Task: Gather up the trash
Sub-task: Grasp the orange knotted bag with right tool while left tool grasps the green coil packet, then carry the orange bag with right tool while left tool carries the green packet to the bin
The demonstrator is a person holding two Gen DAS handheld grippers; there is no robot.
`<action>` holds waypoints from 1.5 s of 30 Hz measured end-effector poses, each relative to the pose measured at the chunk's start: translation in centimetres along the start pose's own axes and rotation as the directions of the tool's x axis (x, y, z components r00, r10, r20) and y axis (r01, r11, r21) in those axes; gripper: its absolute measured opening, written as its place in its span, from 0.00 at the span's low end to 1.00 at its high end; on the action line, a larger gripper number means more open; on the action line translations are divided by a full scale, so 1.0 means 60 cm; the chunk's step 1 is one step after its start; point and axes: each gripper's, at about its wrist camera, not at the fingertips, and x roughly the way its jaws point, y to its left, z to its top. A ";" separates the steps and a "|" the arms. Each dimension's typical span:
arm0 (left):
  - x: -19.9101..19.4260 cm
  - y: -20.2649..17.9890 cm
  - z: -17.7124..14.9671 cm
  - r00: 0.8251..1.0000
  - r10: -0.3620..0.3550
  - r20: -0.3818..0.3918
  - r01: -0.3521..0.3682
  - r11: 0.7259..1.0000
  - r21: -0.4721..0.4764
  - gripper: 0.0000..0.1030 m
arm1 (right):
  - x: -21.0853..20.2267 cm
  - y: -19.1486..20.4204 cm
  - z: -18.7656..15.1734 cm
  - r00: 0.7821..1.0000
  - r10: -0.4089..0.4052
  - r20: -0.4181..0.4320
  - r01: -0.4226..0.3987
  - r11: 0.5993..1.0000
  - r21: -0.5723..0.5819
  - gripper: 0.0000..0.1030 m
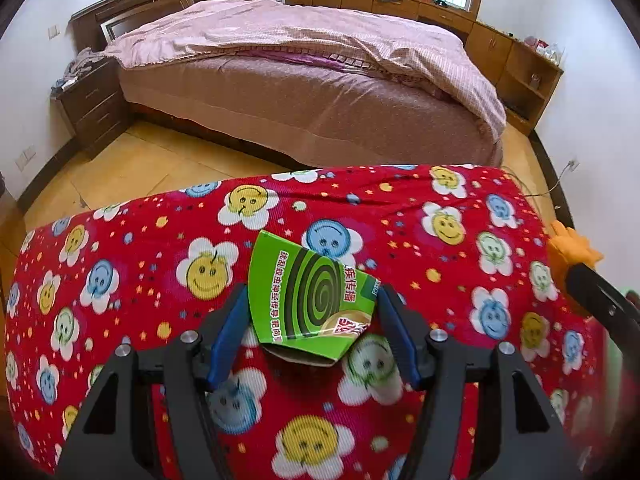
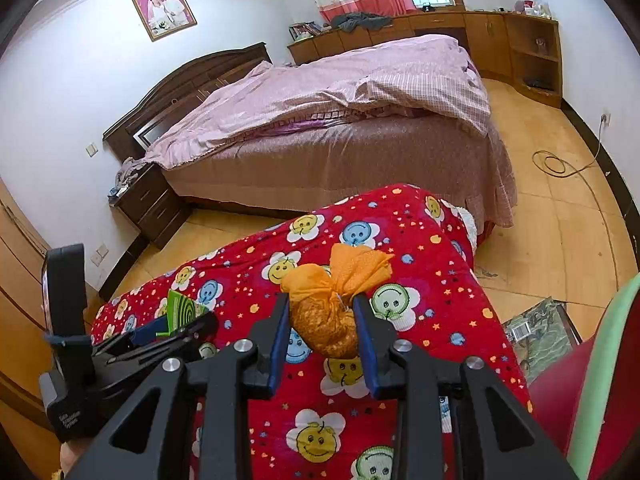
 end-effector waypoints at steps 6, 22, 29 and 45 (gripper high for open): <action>-0.059 0.002 -0.014 0.999 -0.019 0.038 0.020 1.000 -0.024 0.63 | -0.030 0.015 0.002 1.000 0.015 0.002 -0.015 1.000 -0.006 0.32; -0.219 -0.019 -0.076 0.987 -0.073 0.146 0.084 0.994 -0.074 0.63 | -0.167 0.014 -0.044 0.999 0.019 0.028 -0.018 0.999 -0.049 0.33; -0.280 -0.028 -0.114 0.977 -0.099 0.187 0.116 0.990 -0.082 0.63 | -0.232 0.004 -0.067 0.998 0.028 0.060 -0.025 0.998 -0.050 0.33; -0.368 -0.040 -0.194 0.964 -0.128 0.235 0.154 0.983 -0.097 0.63 | -0.366 -0.027 -0.133 0.991 0.039 0.126 -0.032 0.998 -0.056 0.33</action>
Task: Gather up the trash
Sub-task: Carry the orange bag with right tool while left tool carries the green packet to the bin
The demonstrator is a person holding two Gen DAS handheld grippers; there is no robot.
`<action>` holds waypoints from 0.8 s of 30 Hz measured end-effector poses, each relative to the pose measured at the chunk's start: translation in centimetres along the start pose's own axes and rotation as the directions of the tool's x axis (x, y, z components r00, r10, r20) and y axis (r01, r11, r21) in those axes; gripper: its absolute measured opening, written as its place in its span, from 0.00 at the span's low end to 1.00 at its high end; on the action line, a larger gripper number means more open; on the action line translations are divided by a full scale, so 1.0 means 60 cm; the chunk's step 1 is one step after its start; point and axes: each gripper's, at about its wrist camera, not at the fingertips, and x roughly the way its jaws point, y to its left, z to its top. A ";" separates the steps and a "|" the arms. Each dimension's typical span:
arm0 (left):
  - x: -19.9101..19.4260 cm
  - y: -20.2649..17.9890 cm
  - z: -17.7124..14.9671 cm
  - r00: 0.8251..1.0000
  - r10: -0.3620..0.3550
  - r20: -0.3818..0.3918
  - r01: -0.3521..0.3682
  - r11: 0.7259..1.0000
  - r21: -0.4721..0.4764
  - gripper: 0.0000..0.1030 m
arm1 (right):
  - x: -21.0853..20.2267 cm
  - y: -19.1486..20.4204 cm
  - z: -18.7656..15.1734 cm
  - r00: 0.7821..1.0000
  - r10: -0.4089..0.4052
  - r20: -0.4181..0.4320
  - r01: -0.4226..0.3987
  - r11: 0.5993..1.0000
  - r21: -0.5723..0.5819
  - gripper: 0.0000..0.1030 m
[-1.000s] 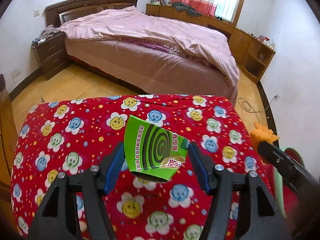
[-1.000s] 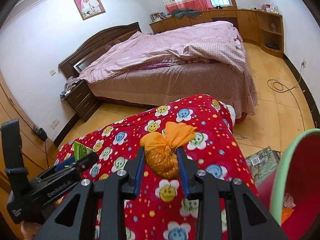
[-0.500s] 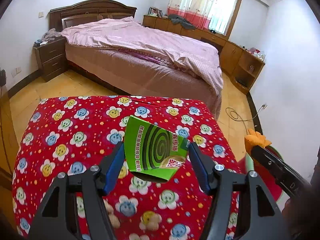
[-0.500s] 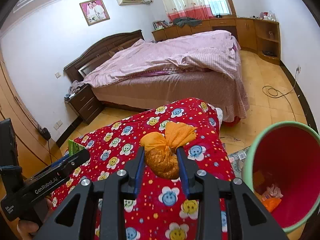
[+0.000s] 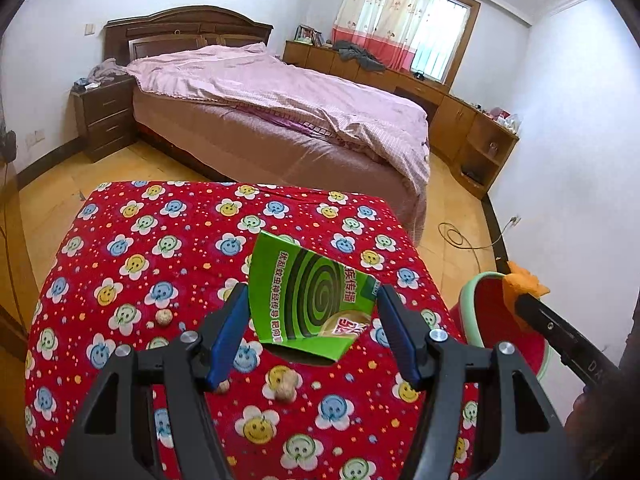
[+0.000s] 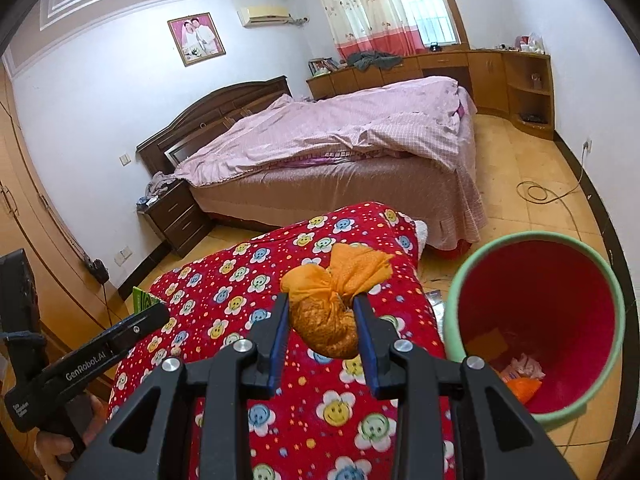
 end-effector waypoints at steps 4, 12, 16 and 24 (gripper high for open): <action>-0.009 -0.010 -0.009 1.000 -0.012 0.002 0.012 1.000 0.010 0.63 | -0.027 -0.013 -0.014 1.000 -0.011 0.016 0.011 1.000 0.008 0.33; -0.012 -0.045 -0.023 0.999 -0.047 -0.003 0.047 0.998 0.034 0.63 | -0.068 -0.042 -0.039 0.999 -0.036 0.034 0.035 0.999 0.036 0.33; -0.010 -0.071 -0.029 0.998 -0.065 -0.004 0.065 0.996 0.057 0.63 | -0.087 -0.064 -0.046 0.997 -0.059 0.053 0.056 0.997 0.050 0.33; 0.002 -0.133 -0.044 0.994 -0.109 -0.020 0.110 0.987 0.119 0.63 | -0.116 -0.114 -0.060 0.992 -0.098 0.080 0.090 0.992 0.092 0.33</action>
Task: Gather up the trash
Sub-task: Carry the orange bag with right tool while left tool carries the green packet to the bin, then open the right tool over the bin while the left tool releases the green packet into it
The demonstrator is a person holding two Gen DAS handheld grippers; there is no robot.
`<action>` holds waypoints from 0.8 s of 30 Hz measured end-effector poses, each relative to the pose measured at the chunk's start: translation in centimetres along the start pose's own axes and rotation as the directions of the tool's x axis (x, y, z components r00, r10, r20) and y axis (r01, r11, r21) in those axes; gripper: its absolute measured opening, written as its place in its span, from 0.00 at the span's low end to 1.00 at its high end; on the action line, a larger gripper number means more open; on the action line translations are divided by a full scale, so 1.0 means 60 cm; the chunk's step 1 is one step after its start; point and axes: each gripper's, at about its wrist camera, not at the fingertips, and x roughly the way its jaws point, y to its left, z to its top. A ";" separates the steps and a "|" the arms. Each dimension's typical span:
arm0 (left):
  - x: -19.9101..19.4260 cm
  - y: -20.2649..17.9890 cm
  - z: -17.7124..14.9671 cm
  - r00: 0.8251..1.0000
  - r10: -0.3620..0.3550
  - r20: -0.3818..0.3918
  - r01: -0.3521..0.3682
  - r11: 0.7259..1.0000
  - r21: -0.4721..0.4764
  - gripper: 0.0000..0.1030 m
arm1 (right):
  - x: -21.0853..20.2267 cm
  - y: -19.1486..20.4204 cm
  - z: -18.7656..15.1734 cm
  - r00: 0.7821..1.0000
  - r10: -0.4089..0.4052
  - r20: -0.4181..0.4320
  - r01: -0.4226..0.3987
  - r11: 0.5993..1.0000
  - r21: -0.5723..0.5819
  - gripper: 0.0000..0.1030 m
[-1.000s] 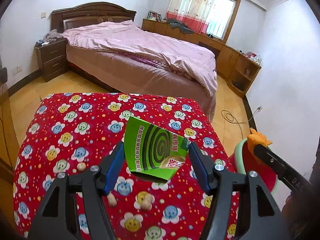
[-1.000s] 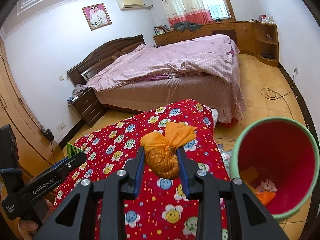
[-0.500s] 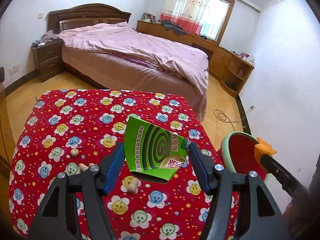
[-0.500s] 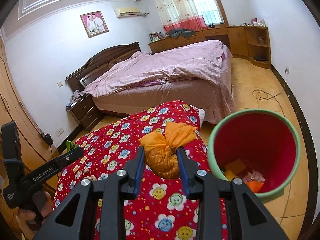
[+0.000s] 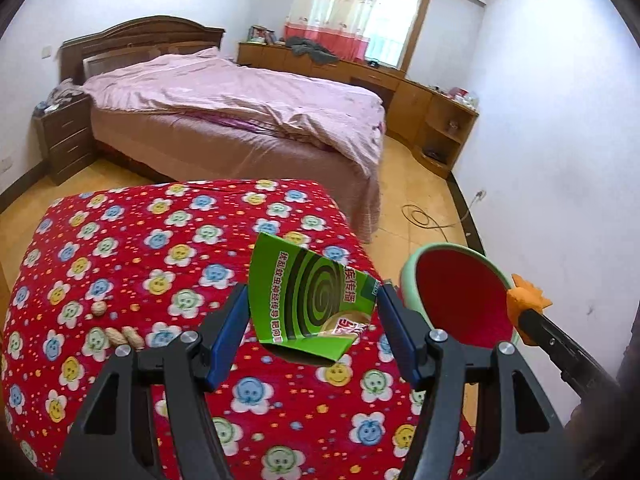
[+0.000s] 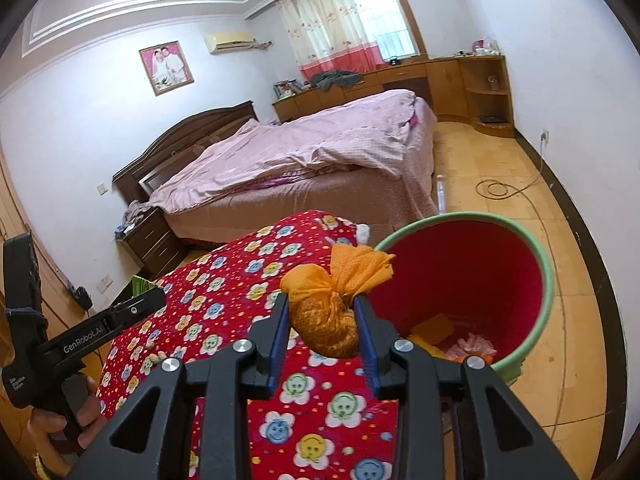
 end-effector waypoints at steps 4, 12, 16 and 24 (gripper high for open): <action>0.015 -0.026 -0.001 1.000 -0.026 -0.011 0.026 0.999 0.022 0.63 | -0.002 -0.025 -0.001 1.000 -0.024 0.008 0.024 0.999 0.028 0.33; 0.065 -0.086 -0.013 0.995 -0.080 -0.058 0.085 0.992 0.091 0.63 | 0.004 -0.095 -0.011 0.996 -0.088 0.001 0.088 0.991 0.099 0.33; 0.097 -0.123 -0.021 0.989 -0.117 -0.090 0.128 0.983 0.129 0.63 | 0.010 -0.129 -0.015 0.994 -0.112 -0.009 0.112 0.984 0.139 0.33; 0.156 -0.197 -0.031 0.976 -0.178 -0.128 0.203 0.954 0.219 0.63 | 0.019 -0.182 -0.026 0.989 -0.144 -0.015 0.145 0.969 0.199 0.33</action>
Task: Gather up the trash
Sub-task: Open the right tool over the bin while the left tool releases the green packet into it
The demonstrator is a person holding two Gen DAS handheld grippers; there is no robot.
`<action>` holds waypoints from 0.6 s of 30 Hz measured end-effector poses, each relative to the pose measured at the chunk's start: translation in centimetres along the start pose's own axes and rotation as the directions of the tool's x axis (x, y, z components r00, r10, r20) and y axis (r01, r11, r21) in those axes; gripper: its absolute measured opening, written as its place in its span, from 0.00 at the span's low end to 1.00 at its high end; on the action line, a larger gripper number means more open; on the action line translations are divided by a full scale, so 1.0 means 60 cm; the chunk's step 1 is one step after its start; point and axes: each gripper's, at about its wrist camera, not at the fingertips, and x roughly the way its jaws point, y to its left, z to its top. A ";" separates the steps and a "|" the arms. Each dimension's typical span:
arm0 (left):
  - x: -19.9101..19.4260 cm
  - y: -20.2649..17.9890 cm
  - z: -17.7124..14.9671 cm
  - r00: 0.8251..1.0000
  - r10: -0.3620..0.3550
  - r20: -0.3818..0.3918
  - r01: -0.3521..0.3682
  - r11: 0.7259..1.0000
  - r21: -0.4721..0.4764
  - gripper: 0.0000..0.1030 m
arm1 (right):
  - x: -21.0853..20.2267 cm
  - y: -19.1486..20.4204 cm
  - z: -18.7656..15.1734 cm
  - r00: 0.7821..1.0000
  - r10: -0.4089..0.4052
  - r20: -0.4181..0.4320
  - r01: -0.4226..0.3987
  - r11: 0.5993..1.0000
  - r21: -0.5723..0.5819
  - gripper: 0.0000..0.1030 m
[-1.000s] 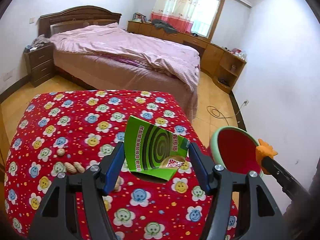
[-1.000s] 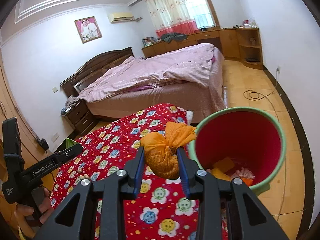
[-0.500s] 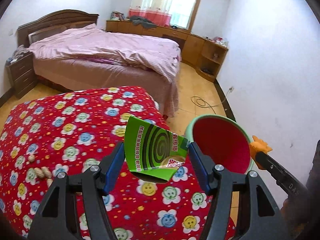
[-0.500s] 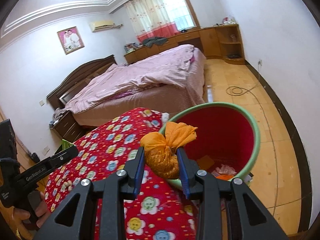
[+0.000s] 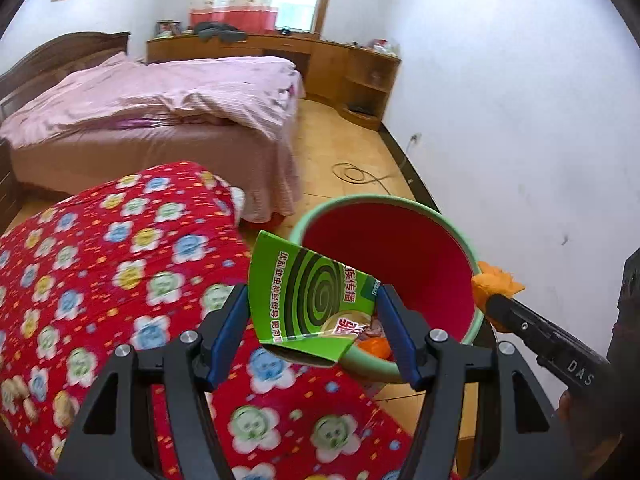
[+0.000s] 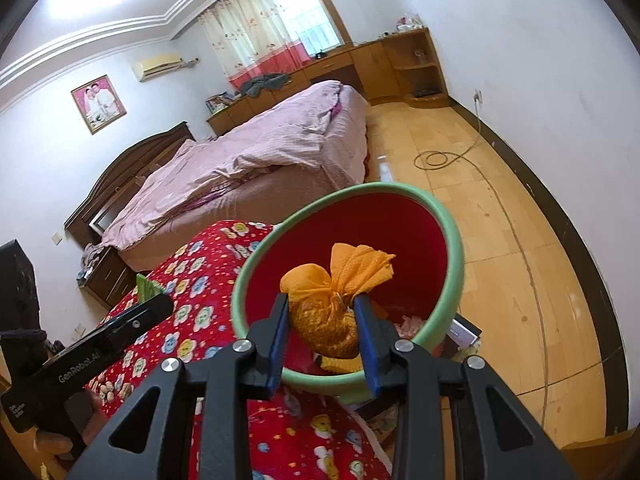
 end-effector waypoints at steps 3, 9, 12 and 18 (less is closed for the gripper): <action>0.027 -0.017 0.002 1.000 0.007 -0.011 -0.007 1.000 0.028 0.63 | 0.007 -0.011 0.000 1.000 -0.015 -0.006 0.015 1.000 0.004 0.33; 0.082 -0.036 0.006 0.998 -0.004 -0.060 0.009 0.998 0.067 0.63 | 0.017 -0.041 -0.001 0.999 -0.041 -0.010 0.041 0.999 0.029 0.34; 0.107 -0.037 0.006 0.995 -0.001 -0.096 0.008 0.998 0.067 0.63 | 0.021 -0.051 -0.001 0.999 -0.048 -0.010 0.048 0.998 0.040 0.34; 0.130 -0.033 0.003 0.991 -0.005 -0.133 0.011 0.999 0.044 0.63 | 0.030 -0.066 -0.001 0.999 -0.047 -0.018 0.048 0.997 0.057 0.34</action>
